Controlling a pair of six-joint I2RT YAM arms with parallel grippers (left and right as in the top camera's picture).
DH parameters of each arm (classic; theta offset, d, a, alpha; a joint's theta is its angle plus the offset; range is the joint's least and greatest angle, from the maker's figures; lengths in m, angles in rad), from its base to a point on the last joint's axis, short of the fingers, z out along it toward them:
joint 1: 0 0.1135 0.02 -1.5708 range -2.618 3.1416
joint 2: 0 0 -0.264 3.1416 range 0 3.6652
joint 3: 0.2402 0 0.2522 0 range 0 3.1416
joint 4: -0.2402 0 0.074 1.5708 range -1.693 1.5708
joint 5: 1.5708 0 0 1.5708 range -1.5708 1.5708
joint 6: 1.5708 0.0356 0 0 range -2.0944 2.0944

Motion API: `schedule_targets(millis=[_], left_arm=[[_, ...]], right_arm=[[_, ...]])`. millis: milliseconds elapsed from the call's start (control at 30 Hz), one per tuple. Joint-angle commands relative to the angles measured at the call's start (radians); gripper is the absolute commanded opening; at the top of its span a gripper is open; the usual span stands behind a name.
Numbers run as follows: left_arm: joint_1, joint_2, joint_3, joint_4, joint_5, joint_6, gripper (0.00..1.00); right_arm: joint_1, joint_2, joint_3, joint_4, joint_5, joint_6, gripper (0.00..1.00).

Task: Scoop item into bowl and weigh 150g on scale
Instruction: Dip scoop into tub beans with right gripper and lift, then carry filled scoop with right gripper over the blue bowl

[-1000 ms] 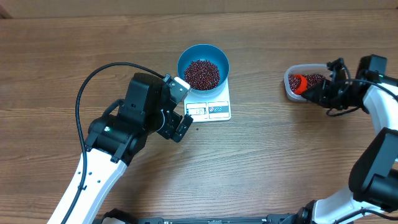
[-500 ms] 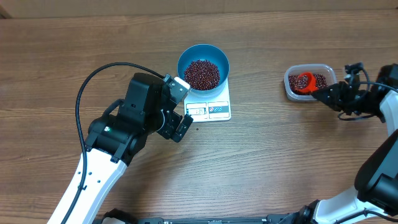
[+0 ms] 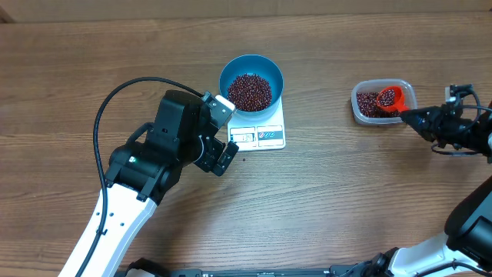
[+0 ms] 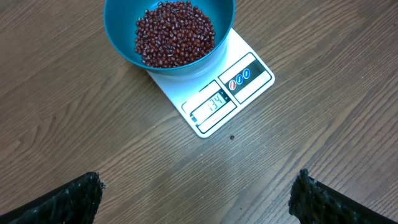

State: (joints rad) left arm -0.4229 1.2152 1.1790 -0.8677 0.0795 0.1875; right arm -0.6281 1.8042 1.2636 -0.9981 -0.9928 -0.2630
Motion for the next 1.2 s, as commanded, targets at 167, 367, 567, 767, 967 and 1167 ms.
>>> schedule_targets(millis=[167,367,567,767,967,1167], left_arm=[[0.005,-0.009,0.023,0.004,0.018,0.015,1.00],[0.005,-0.009,0.023,0.004,0.018,0.015,1.00],[0.005,-0.009,0.023,0.004,0.018,0.015,1.00],[0.005,-0.009,0.023,0.004,0.018,0.014,1.00],[0.005,-0.009,0.023,0.004,0.018,0.015,1.00],[0.005,-0.009,0.023,0.004,0.018,0.015,1.00]], right_arm=[[0.001,-0.030,-0.006,-0.072,-0.155,-0.086,0.03],[0.028,-0.128,-0.006,-0.097,-0.177,-0.085,0.04],[0.148,-0.233,0.000,-0.069,-0.176,-0.016,0.04],[0.331,-0.251,0.030,0.018,-0.147,0.111,0.04],[0.525,-0.251,0.030,0.233,-0.090,0.323,0.04],[0.684,-0.251,0.030,0.422,0.058,0.481,0.03]])
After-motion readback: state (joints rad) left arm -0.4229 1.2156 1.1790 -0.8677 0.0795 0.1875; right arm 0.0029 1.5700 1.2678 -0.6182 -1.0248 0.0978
